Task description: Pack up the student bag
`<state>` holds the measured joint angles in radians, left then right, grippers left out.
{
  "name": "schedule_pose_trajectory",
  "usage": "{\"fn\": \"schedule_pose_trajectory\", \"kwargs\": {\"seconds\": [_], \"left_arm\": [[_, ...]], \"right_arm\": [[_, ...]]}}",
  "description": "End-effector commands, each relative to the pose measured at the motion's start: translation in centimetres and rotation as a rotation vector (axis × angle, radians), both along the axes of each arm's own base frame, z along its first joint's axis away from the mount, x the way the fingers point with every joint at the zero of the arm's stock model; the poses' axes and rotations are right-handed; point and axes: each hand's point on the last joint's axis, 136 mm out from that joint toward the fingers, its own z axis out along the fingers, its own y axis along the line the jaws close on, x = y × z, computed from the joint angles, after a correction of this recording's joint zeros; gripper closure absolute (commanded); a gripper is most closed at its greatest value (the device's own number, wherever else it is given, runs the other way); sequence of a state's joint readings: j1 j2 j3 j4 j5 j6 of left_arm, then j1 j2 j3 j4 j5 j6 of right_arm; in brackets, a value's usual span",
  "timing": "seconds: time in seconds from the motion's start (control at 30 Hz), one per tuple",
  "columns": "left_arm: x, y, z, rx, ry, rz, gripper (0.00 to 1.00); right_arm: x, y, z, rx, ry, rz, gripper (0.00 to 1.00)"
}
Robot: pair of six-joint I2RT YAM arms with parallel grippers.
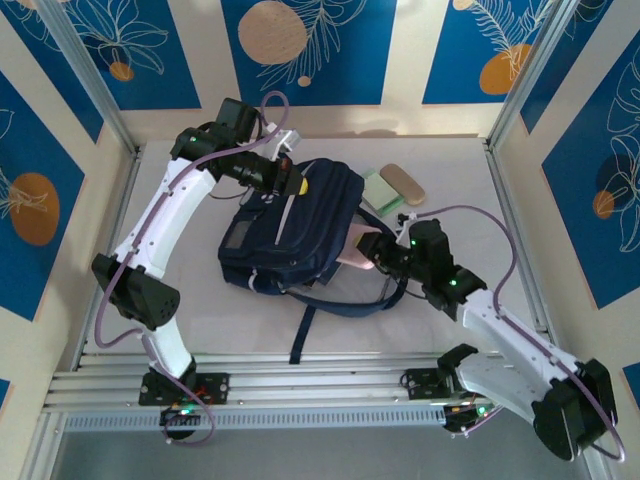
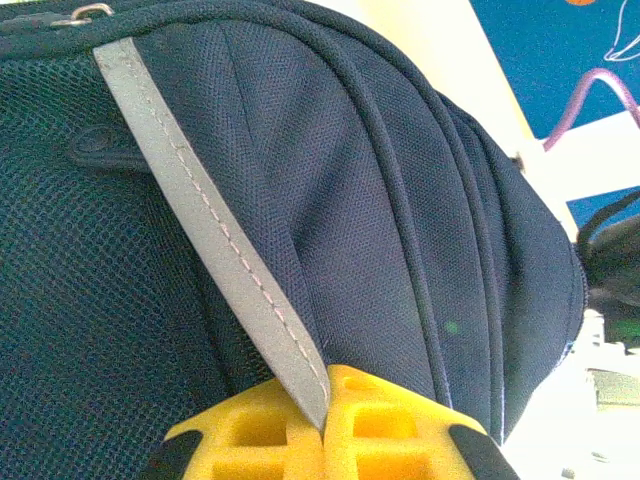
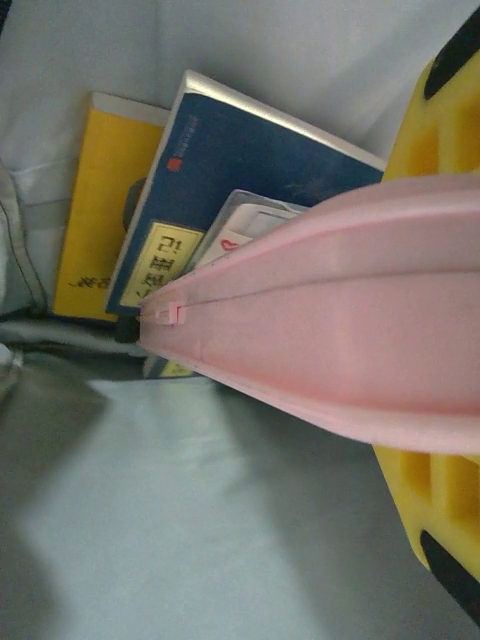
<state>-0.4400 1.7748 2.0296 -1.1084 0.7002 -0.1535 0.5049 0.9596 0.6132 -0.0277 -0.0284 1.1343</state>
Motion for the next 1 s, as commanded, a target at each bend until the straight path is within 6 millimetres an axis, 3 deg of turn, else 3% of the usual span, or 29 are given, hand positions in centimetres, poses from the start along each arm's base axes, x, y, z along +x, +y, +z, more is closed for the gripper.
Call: {"fn": "schedule_pose_trajectory", "kwargs": {"seconds": [0.0,0.27,0.43,0.6,0.73,0.97], "left_arm": [[-0.7,-0.8,5.5,-0.164,-0.159,-0.088,1.00],[-0.8,-0.5,5.2,-0.171,-0.142,-0.091,1.00],[-0.4,0.3,5.4,-0.186,-0.139,-0.068,1.00],[-0.3,1.4,6.1,-0.214,-0.144,-0.048,1.00],[-0.9,1.4,7.0,-0.247,-0.151,-0.063,1.00],[-1.9,1.4,7.8,-0.280,-0.166,-0.094,1.00]], "right_arm": [[3.1,0.4,4.6,0.124,-0.108,-0.103,0.83],[4.7,1.2,4.5,0.195,-0.045,-0.126,0.85],[4.1,1.1,4.9,0.181,-0.050,-0.109,0.85],[3.4,-0.3,5.1,0.156,-0.069,-0.130,0.86],[3.5,-1.0,5.3,0.176,-0.063,-0.153,0.86],[4.4,0.0,5.2,0.168,-0.006,-0.156,0.86]]}}
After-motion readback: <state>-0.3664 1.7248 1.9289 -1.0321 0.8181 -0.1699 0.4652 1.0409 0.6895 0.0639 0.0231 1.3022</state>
